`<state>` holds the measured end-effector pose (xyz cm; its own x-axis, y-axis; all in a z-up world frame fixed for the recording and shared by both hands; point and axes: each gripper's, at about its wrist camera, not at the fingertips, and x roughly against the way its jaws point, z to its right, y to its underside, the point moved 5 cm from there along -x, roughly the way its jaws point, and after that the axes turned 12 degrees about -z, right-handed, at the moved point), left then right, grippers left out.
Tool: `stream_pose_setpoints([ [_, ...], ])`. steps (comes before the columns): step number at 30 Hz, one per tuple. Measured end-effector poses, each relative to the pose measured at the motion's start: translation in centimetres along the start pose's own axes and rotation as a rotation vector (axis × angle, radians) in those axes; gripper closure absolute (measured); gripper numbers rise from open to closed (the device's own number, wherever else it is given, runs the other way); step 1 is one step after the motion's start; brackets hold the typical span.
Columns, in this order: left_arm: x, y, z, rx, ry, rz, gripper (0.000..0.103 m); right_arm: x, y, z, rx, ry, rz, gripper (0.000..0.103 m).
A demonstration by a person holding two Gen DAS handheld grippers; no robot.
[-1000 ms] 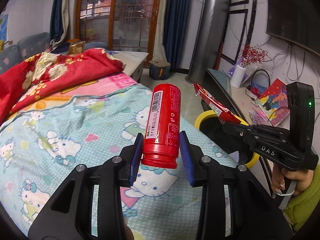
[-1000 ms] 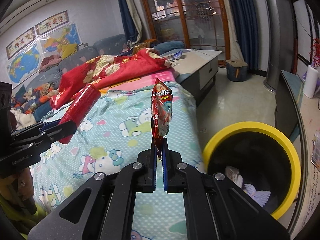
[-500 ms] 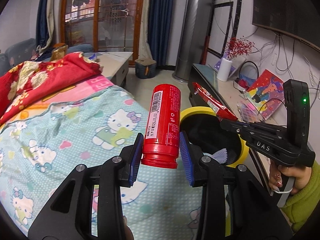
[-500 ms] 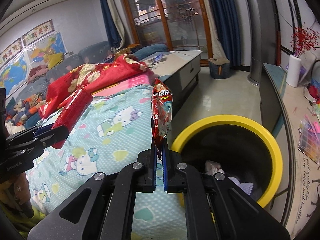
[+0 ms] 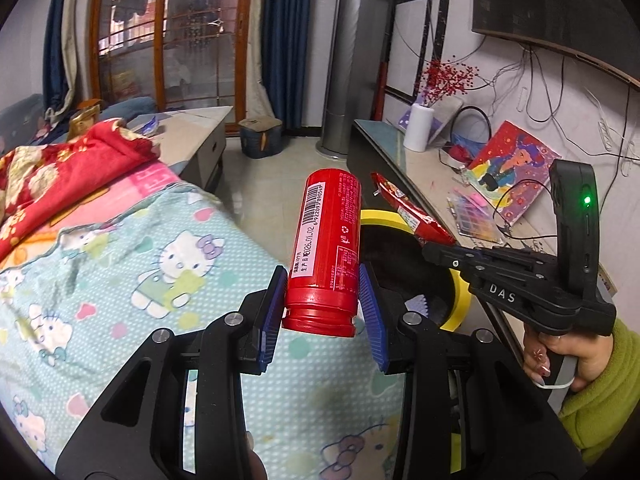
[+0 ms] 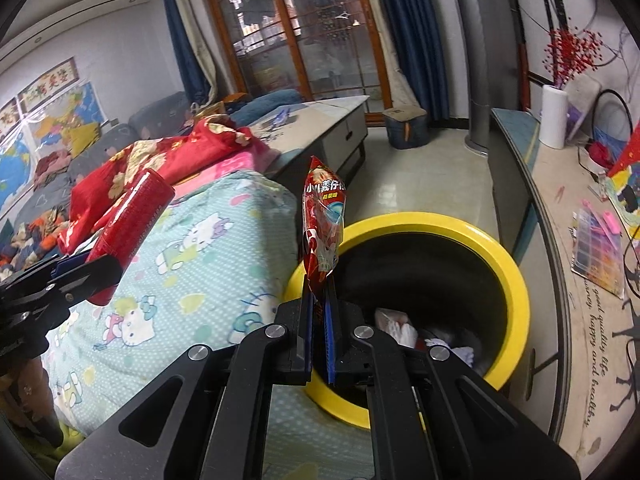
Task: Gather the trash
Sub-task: 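Carry the red can and red wrapper over the yellow bin, then open both tools over the yellow bin to drop the can and wrapper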
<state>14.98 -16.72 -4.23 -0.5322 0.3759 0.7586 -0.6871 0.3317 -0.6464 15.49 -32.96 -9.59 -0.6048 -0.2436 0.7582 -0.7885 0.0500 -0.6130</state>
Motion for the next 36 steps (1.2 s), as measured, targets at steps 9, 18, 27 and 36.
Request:
stream_pose_setpoints([
  [9, -1.4, -0.7, 2.3, -0.035, 0.031, -0.011, 0.074, 0.4, 1.0, 2.8, -0.059, 0.026, -0.003, 0.098],
  [18, -2.8, -1.4, 4.2, -0.065, 0.062, -0.024, 0.074, 0.7, 1.7, 5.4, -0.120, 0.056, -0.006, 0.098],
  [27, -4.7, -1.7, 5.6, -0.081, 0.086, -0.047, 0.074, 0.4, 2.3, 7.1, -0.169, 0.068, -0.020, 0.098],
  [36, -6.9, -2.2, 6.1, -0.083, 0.099, -0.079, 0.074, -0.3, 2.8, 8.0, -0.204, 0.058, -0.042, 0.098],
])
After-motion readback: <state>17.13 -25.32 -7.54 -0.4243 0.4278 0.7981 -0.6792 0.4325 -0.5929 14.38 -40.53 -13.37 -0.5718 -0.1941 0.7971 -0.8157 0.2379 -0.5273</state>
